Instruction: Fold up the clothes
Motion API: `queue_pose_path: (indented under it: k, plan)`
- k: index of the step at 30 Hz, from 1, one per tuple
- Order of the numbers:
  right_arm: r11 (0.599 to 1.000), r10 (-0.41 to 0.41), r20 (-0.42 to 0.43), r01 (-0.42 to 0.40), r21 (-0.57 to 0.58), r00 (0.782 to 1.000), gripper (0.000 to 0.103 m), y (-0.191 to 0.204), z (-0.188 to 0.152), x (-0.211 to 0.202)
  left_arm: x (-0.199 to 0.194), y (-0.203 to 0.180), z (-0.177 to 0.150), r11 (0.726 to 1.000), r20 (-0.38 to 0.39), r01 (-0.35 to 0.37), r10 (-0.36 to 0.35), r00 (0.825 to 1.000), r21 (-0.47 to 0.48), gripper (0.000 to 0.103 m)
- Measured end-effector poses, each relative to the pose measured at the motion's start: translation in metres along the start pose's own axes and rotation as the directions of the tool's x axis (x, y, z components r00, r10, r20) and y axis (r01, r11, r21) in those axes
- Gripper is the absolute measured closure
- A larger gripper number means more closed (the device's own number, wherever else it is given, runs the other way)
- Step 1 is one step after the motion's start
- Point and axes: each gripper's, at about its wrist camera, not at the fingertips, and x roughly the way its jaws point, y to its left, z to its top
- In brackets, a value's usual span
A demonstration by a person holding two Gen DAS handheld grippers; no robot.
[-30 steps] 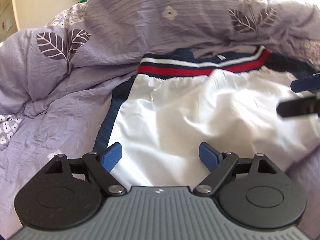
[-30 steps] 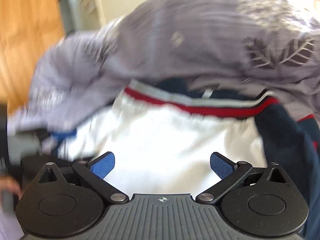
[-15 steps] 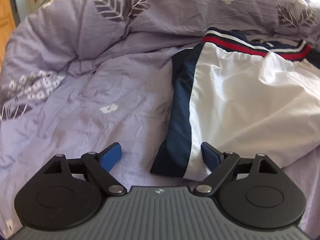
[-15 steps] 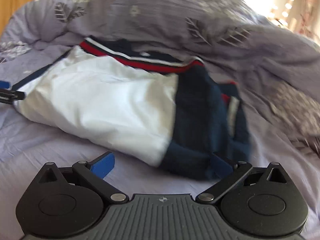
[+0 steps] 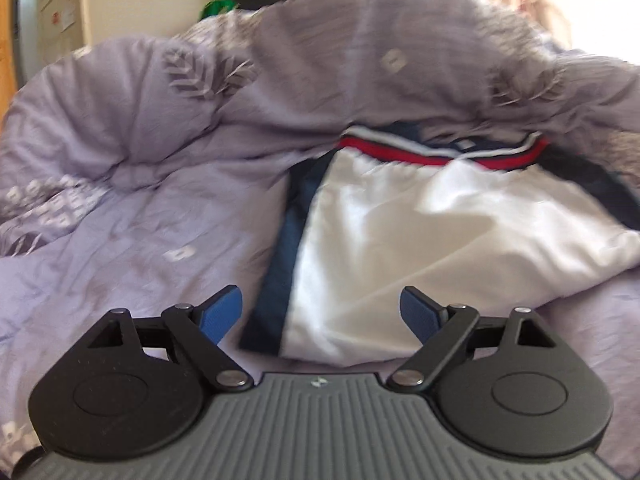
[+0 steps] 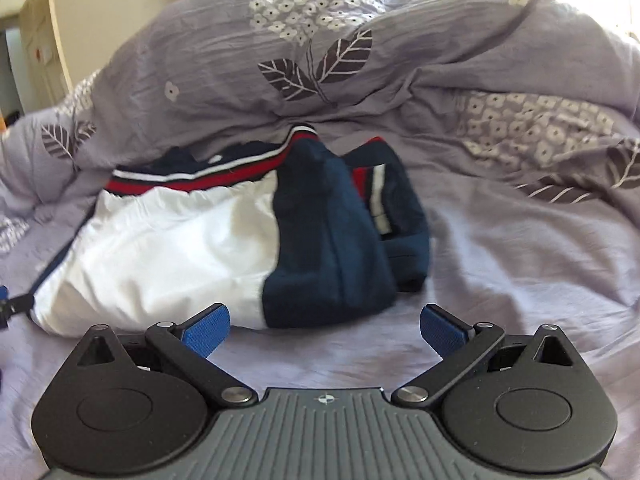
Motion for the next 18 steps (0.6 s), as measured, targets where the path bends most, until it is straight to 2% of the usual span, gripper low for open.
queue_pose_path:
  k: [3, 5, 7, 9, 12, 14, 15, 16, 17, 18]
  plan:
    - [0.998, 0.007, 0.029, -0.005, -0.07, 1.0, 0.0, 0.018, 0.002, 0.01, 0.01, -0.021, 0.002, 0.996, -0.025, -0.001, 0.004, 1.0, 0.087, 0.011]
    - [0.992, 0.007, 0.049, -0.001, -0.126, 0.999, 0.001, 0.03, 0.004, 0.016, 0.019, -0.027, 0.001, 0.995, -0.045, 0.003, 0.001, 0.999, 0.104, 0.011]
    - [0.985, -0.027, 0.095, 0.043, -0.167, 0.995, 0.001, 0.039, 0.007, 0.019, 0.024, -0.028, 0.0, 0.995, -0.062, 0.011, -0.005, 0.998, 0.095, 0.011]
    - [0.99, -0.061, 0.127, 0.077, -0.121, 0.99, 0.001, 0.035, 0.012, 0.022, 0.026, -0.026, -0.001, 0.997, -0.073, 0.015, -0.009, 0.997, 0.077, 0.011]
    - [0.995, -0.092, 0.111, 0.094, -0.015, 0.99, 0.0, 0.015, 0.021, 0.035, 0.029, -0.021, -0.002, 0.997, -0.08, -0.008, 0.014, 0.997, 0.073, 0.011]
    - [0.993, -0.122, 0.064, 0.122, 0.009, 0.99, 0.001, 0.006, 0.025, 0.049, 0.034, -0.016, -0.002, 0.997, -0.092, -0.042, 0.047, 0.995, 0.063, 0.011]
    - [0.991, -0.133, 0.028, 0.133, 0.016, 0.991, 0.013, 0.002, 0.027, 0.057, 0.036, -0.013, -0.004, 0.997, -0.104, -0.055, 0.06, 0.993, 0.051, 0.011]
    - [0.991, -0.129, -0.024, 0.13, 0.02, 0.991, 0.047, -0.001, 0.028, 0.063, 0.039, -0.01, -0.005, 0.997, -0.116, -0.066, 0.07, 0.991, 0.039, 0.011]
    - [0.993, -0.113, -0.057, 0.115, 0.03, 0.992, 0.056, -0.003, 0.028, 0.065, 0.04, -0.007, -0.005, 0.997, -0.124, -0.075, 0.078, 0.989, 0.028, 0.011]
    - [0.994, -0.099, -0.071, 0.102, 0.032, 0.993, 0.069, -0.003, 0.03, 0.062, 0.04, -0.005, -0.005, 0.997, -0.126, -0.08, 0.082, 0.989, 0.02, 0.011]
